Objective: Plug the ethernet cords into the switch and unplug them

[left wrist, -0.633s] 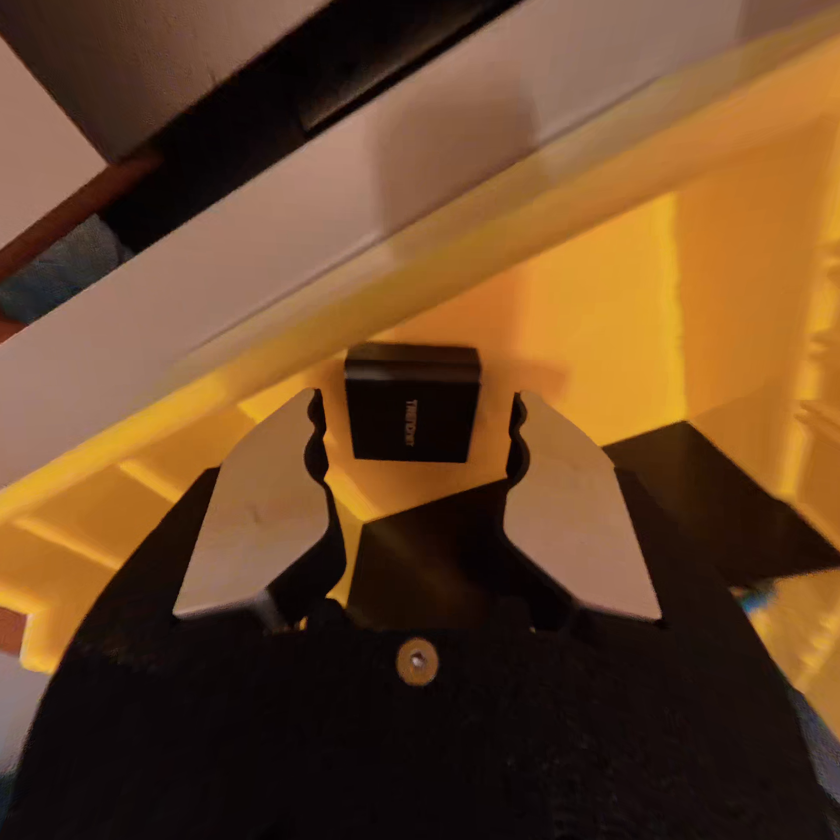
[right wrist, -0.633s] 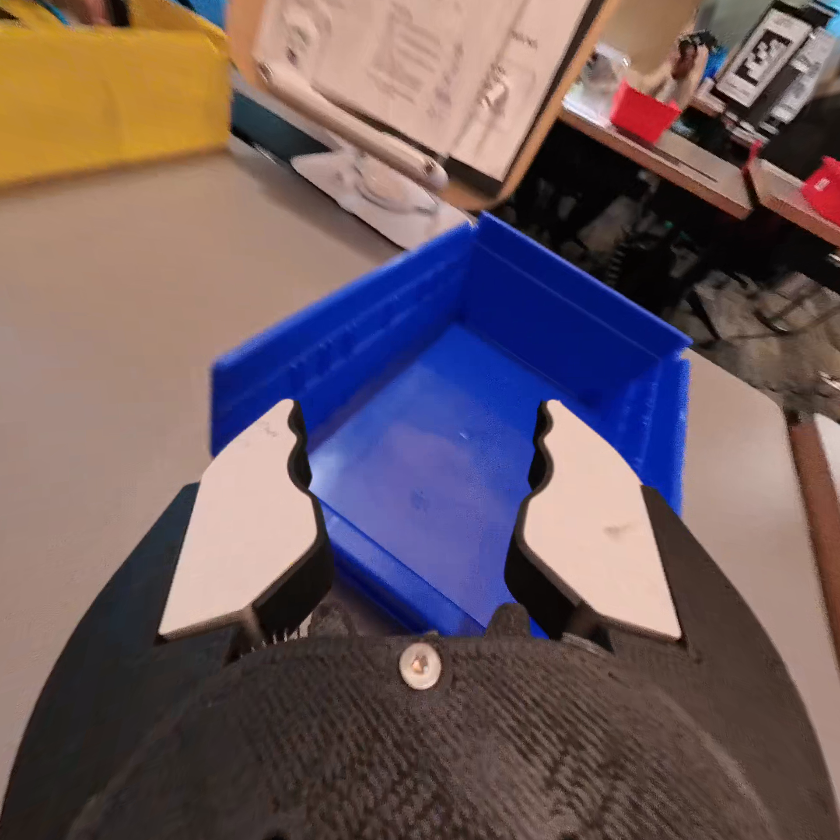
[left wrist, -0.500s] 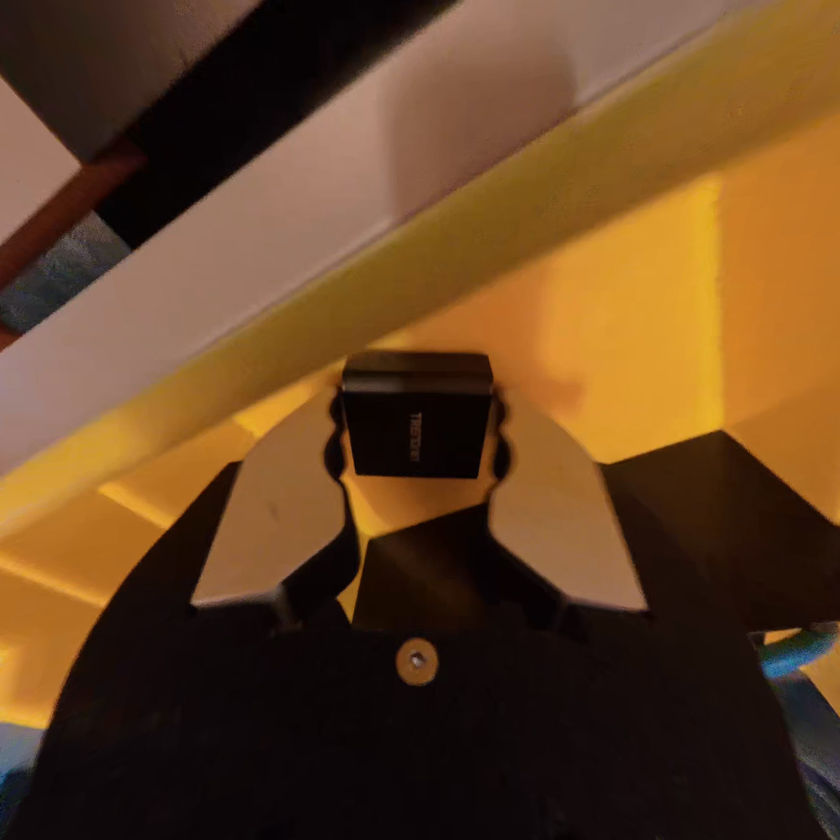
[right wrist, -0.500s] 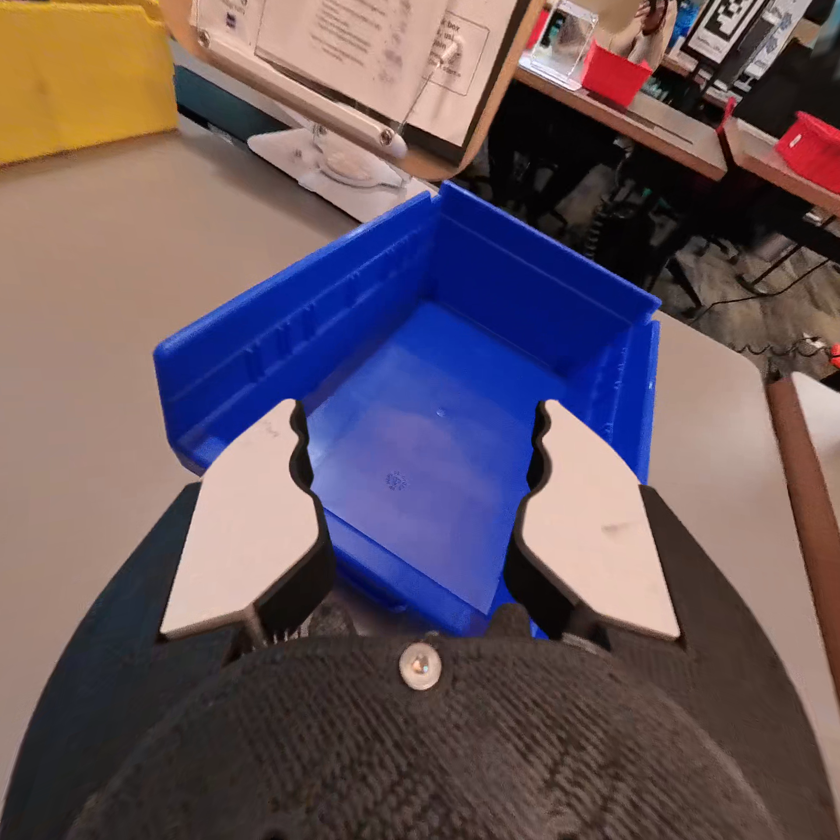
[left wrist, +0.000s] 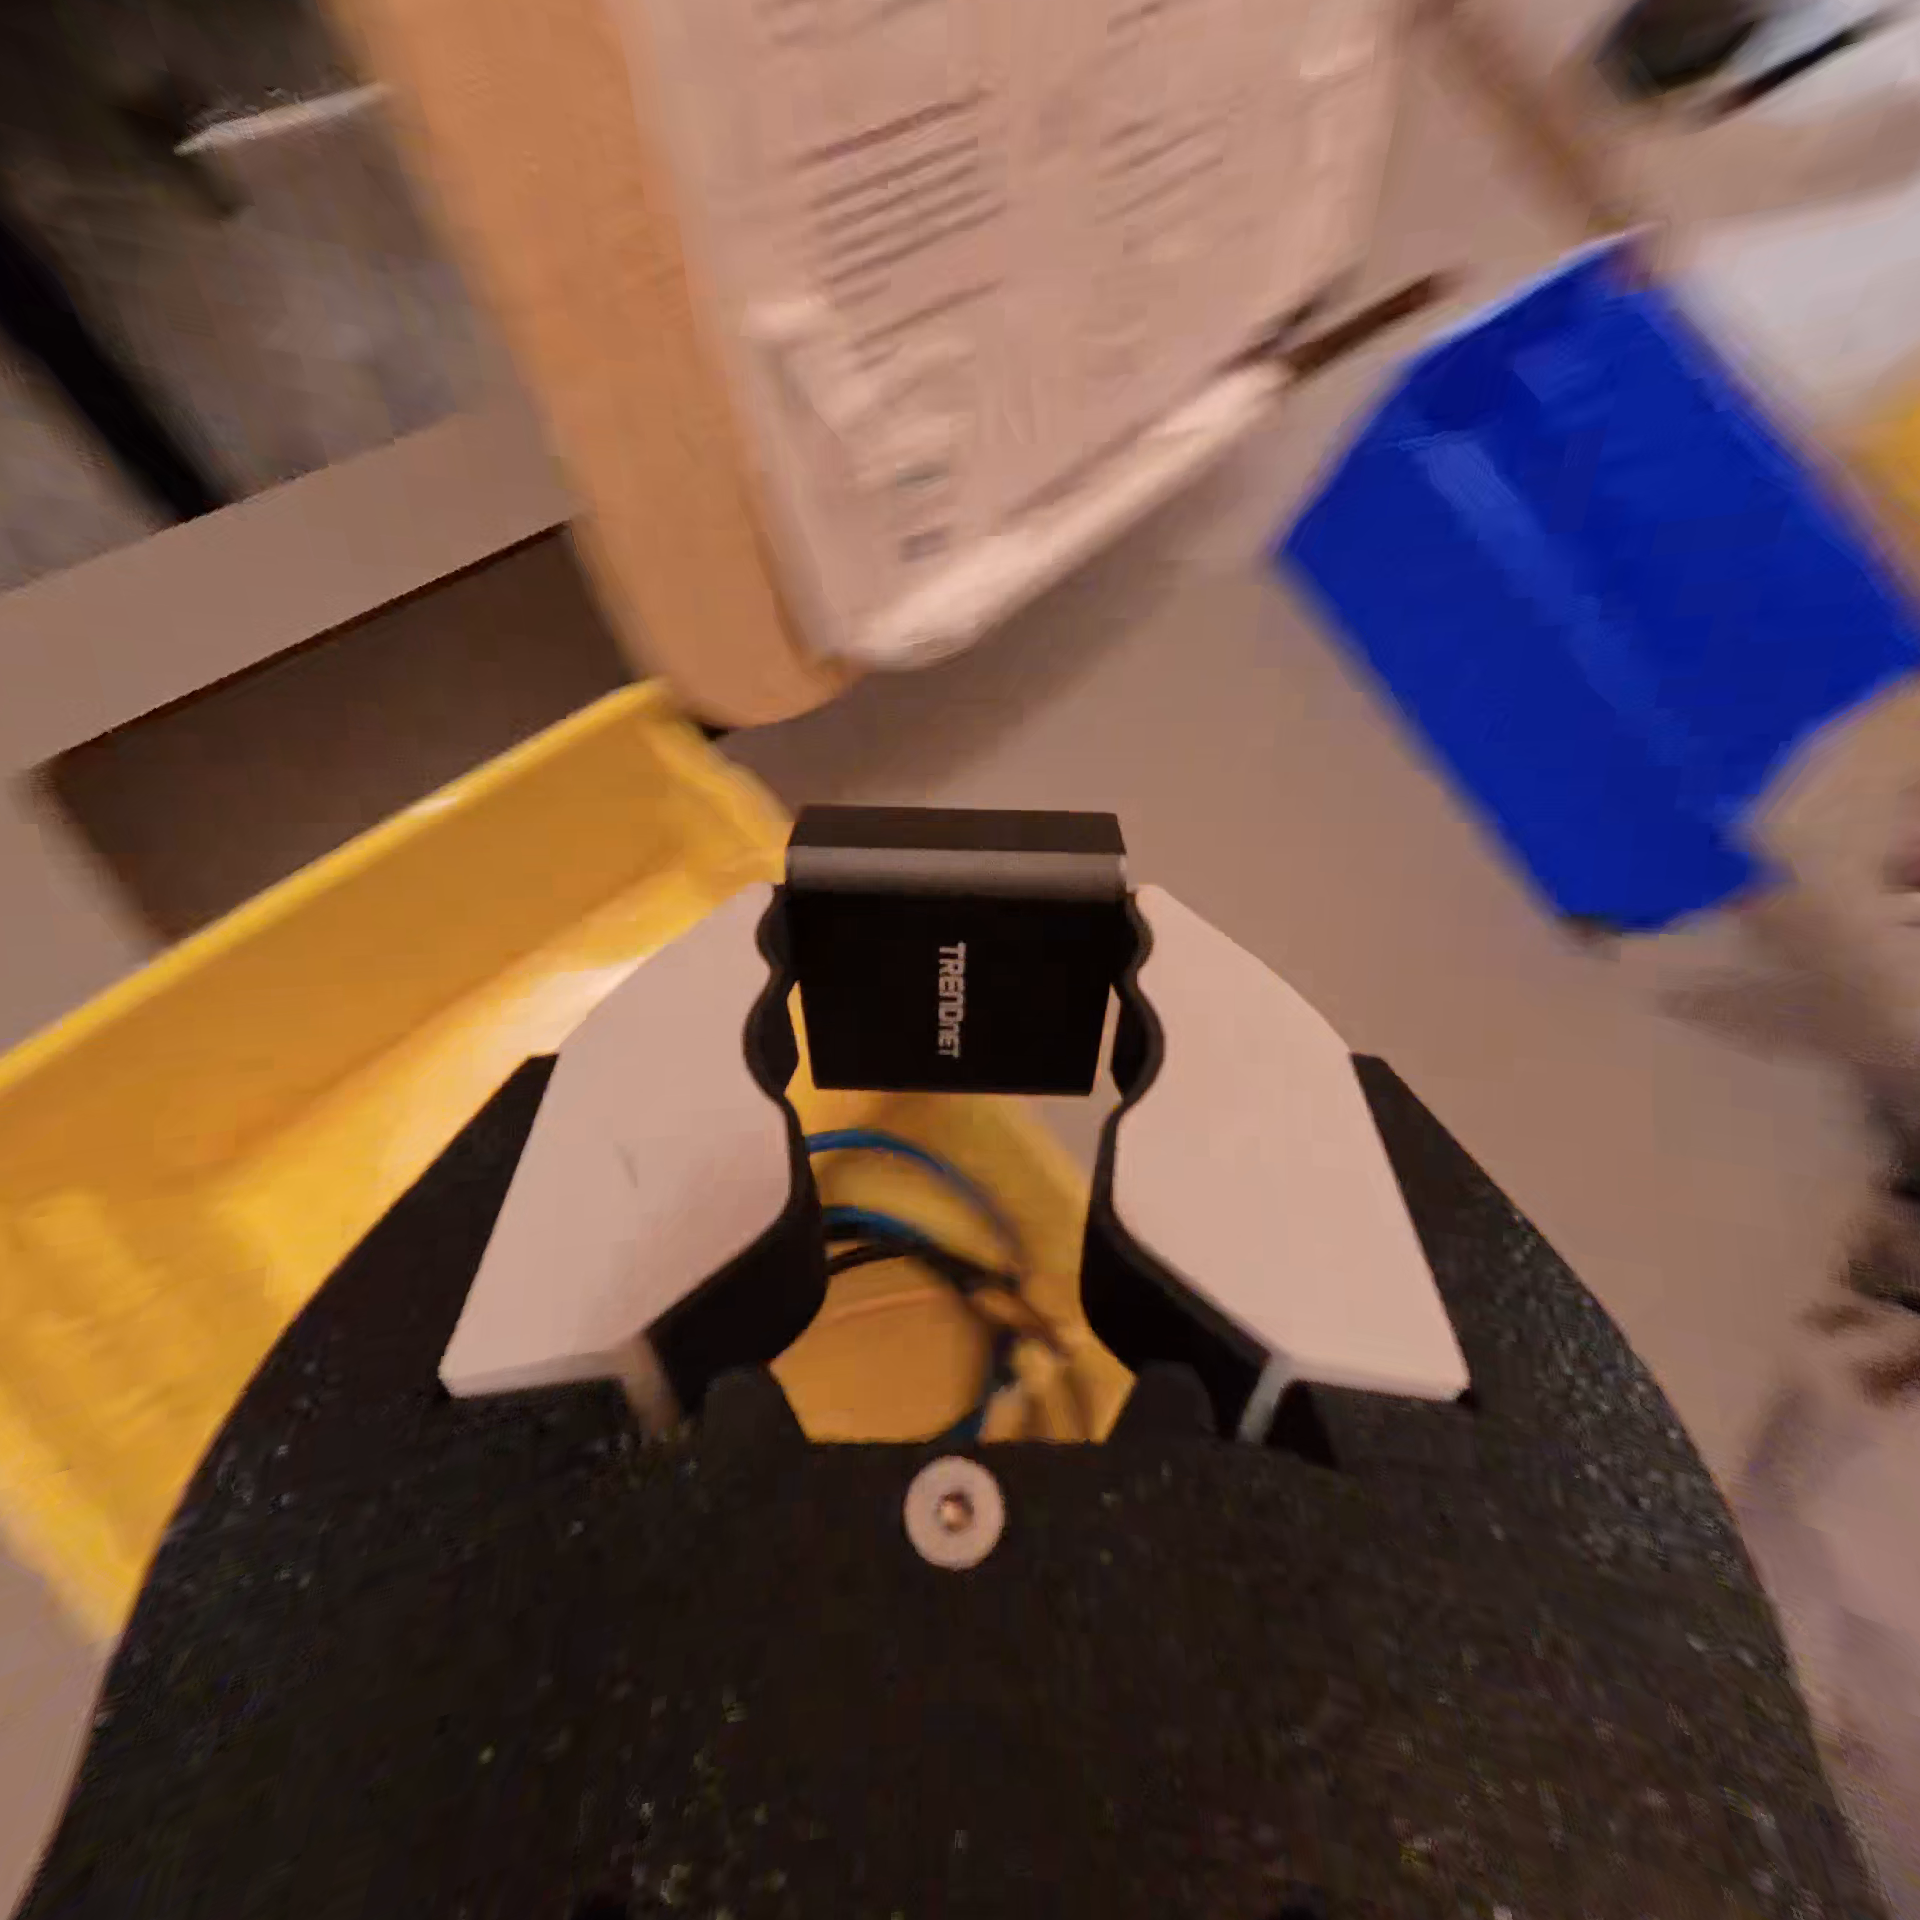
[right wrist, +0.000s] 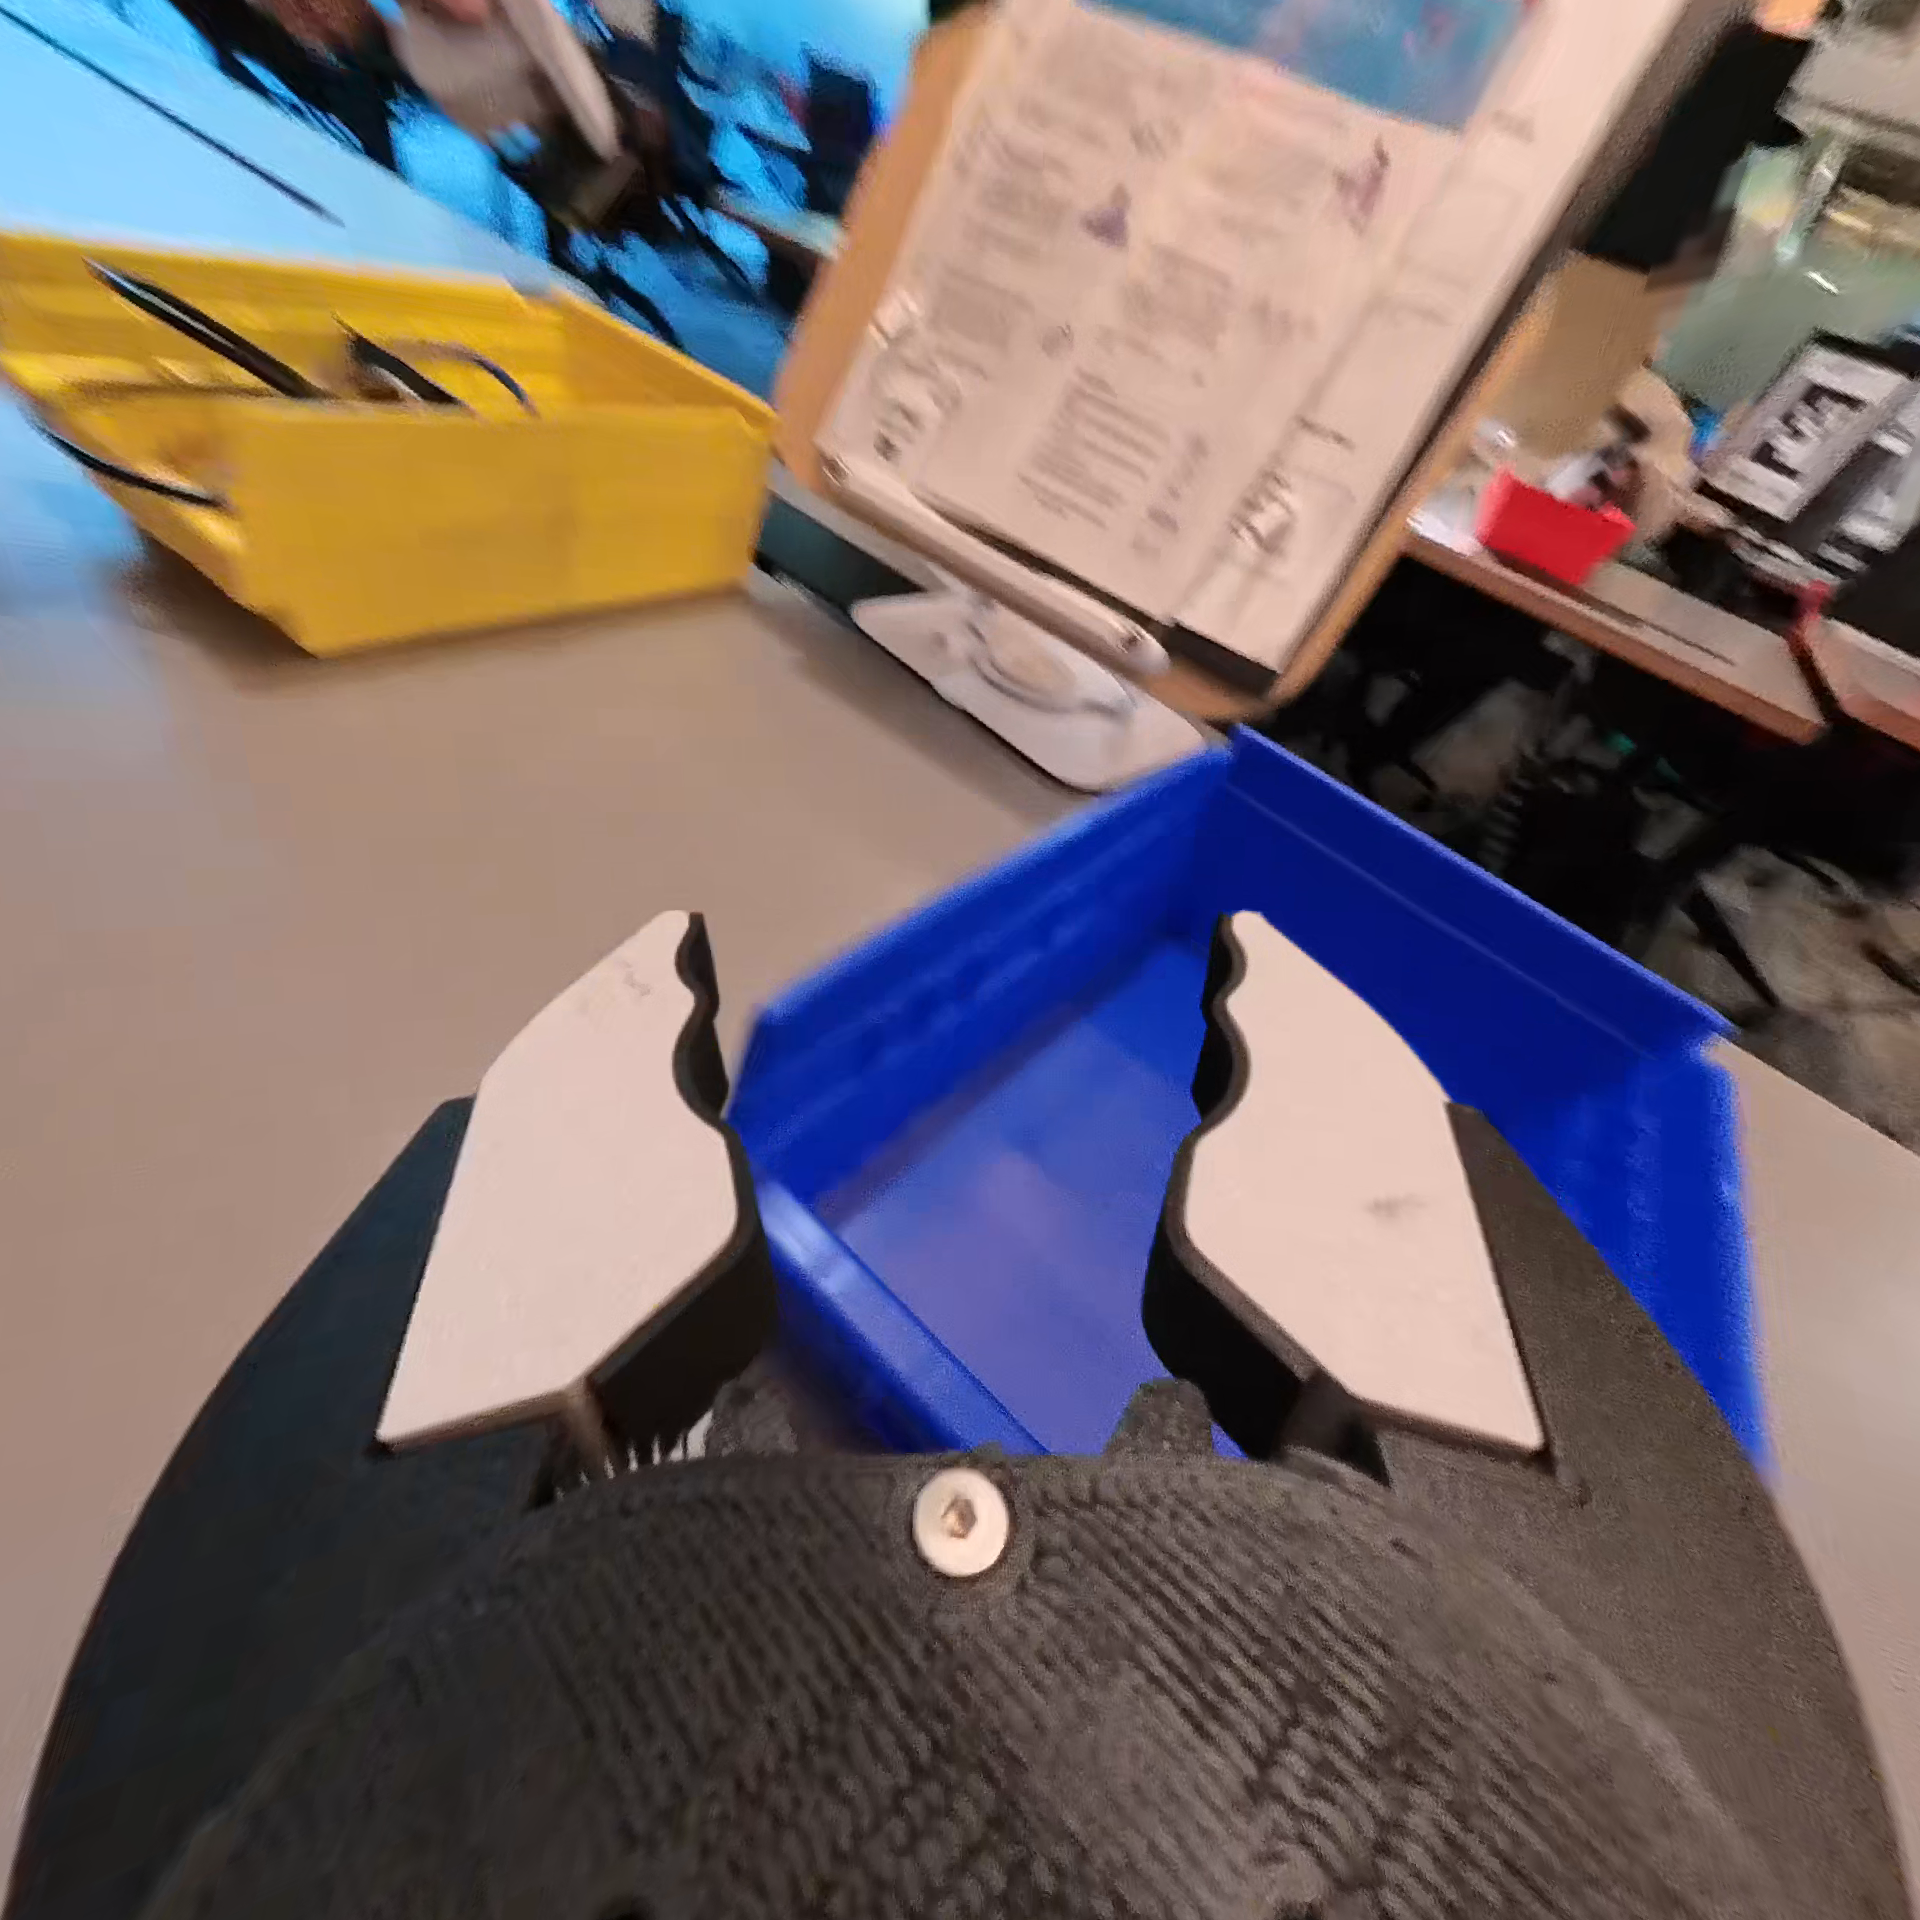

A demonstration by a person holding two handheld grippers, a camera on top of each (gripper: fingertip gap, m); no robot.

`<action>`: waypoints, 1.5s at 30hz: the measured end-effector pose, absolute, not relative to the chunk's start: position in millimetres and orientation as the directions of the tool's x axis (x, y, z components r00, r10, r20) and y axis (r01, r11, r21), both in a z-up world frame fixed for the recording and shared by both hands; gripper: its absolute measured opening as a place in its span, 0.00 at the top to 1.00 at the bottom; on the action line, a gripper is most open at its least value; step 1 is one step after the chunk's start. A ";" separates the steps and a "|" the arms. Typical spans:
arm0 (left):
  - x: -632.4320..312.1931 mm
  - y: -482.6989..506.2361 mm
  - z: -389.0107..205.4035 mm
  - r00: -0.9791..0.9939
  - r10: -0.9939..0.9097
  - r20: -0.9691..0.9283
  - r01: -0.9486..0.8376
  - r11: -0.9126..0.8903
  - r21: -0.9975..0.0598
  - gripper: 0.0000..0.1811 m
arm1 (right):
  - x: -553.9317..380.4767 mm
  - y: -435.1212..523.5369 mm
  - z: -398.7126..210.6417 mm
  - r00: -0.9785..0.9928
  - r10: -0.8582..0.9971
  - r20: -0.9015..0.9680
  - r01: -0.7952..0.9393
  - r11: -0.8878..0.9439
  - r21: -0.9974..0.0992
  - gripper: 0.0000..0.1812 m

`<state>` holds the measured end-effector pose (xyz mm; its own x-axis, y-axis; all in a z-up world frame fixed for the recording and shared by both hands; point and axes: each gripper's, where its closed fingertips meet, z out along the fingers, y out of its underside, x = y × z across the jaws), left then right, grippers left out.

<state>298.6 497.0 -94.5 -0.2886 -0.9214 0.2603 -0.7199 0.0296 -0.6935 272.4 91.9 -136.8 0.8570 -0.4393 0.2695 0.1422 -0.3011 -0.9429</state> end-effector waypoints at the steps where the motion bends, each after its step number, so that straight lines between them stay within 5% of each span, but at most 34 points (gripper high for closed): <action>1: 284.1 467.0 -81.0 -0.367 -0.872 0.324 -0.680 0.014 -0.733 0.68 | 261.4 101.4 -132.1 0.882 -0.400 0.248 0.154 -0.254 -0.955 0.50; 6: 196.1 322.2 -66.7 -0.654 -0.556 0.513 -0.560 -0.101 -0.823 0.68 | 205.6 146.6 -119.1 0.944 -0.226 0.240 0.222 -0.101 -0.970 0.50; 11: 126.1 209.6 -101.0 -0.729 -0.101 0.676 -0.634 -0.270 -0.724 0.68 | 150.9 180.3 -125.8 0.900 -0.073 0.430 0.424 -0.087 -0.901 0.48; 18: 109.5 156.8 -131.7 -0.694 0.030 0.719 -0.701 -0.258 -0.665 0.68 | 109.7 196.0 -148.4 0.841 0.107 0.530 0.536 -0.041 -0.843 0.56; 22: 115.6 158.3 -141.6 -0.661 0.016 0.751 -0.725 -0.273 -0.632 0.68 | 111.9 198.8 -159.0 0.831 0.110 0.545 0.555 -0.106 -0.825 0.64; 26: 151.2 192.1 -169.1 -0.571 -0.297 0.765 -0.680 -0.350 -0.644 0.68 | 158.3 199.0 -185.3 0.788 -0.026 0.615 0.549 -0.423 -0.721 0.64; 29: 157.7 219.7 -185.7 -0.510 -0.605 0.612 -0.596 -0.265 -0.758 0.68 | 181.5 191.6 -196.8 0.723 -0.067 0.687 0.546 -0.554 -0.629 0.64; 35: 149.9 191.7 -206.1 -0.483 -0.700 0.526 -0.643 -0.124 -0.756 0.68 | 171.5 202.1 -210.2 0.620 0.013 0.784 0.619 -0.623 -0.479 0.64; 37: 145.7 180.8 -202.0 -0.546 -0.641 0.539 -0.622 -0.121 -0.774 0.86 | 162.6 207.0 -209.5 0.631 0.015 0.776 0.626 -0.600 -0.498 0.64; 41: 134.9 178.8 -190.9 -0.566 -0.434 0.701 -0.697 -0.203 -0.688 0.87 | 147.5 209.5 -197.2 0.636 0.033 0.771 0.711 -0.414 -0.569 0.64; 45: 123.0 176.6 -179.0 -0.561 -0.197 0.804 -0.758 -0.268 -0.595 0.87 | 125.8 208.4 -183.8 0.889 0.086 0.450 0.458 -0.165 -0.873 0.59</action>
<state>123.0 176.6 -179.0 -0.5610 -0.1971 0.8040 -0.7580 -0.2680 -0.5946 125.8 208.4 -183.8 0.8888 0.0856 0.4503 0.4584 -0.1649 -0.8733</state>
